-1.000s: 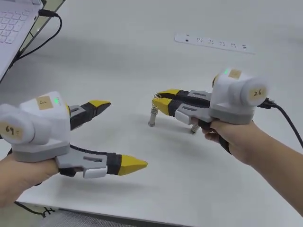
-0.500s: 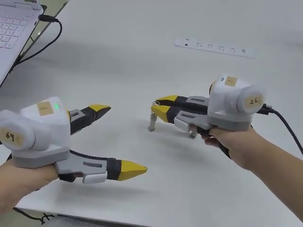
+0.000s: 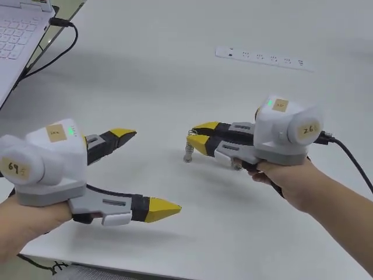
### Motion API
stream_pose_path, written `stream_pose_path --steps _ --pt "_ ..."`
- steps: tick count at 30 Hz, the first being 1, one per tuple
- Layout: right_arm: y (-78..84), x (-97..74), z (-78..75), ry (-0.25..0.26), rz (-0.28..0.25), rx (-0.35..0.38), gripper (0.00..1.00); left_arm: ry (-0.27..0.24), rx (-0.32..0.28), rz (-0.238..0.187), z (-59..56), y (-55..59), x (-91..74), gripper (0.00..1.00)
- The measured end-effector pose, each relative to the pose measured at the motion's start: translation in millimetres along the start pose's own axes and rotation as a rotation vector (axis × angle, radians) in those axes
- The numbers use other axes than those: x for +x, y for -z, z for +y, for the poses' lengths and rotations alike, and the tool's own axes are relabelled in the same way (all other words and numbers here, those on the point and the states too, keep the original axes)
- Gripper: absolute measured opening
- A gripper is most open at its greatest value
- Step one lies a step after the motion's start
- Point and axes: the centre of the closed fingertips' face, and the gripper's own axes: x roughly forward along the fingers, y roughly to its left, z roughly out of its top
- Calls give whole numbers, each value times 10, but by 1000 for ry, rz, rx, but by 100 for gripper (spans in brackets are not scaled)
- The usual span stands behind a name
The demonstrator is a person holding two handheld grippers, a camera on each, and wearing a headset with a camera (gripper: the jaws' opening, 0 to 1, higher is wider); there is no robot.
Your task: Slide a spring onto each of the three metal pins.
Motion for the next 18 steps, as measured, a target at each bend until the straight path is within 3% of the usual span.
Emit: stream_pose_path --steps 18 --pt "228 52 13 -4 59 -12 8 1 6 9 0 32 -5 98"
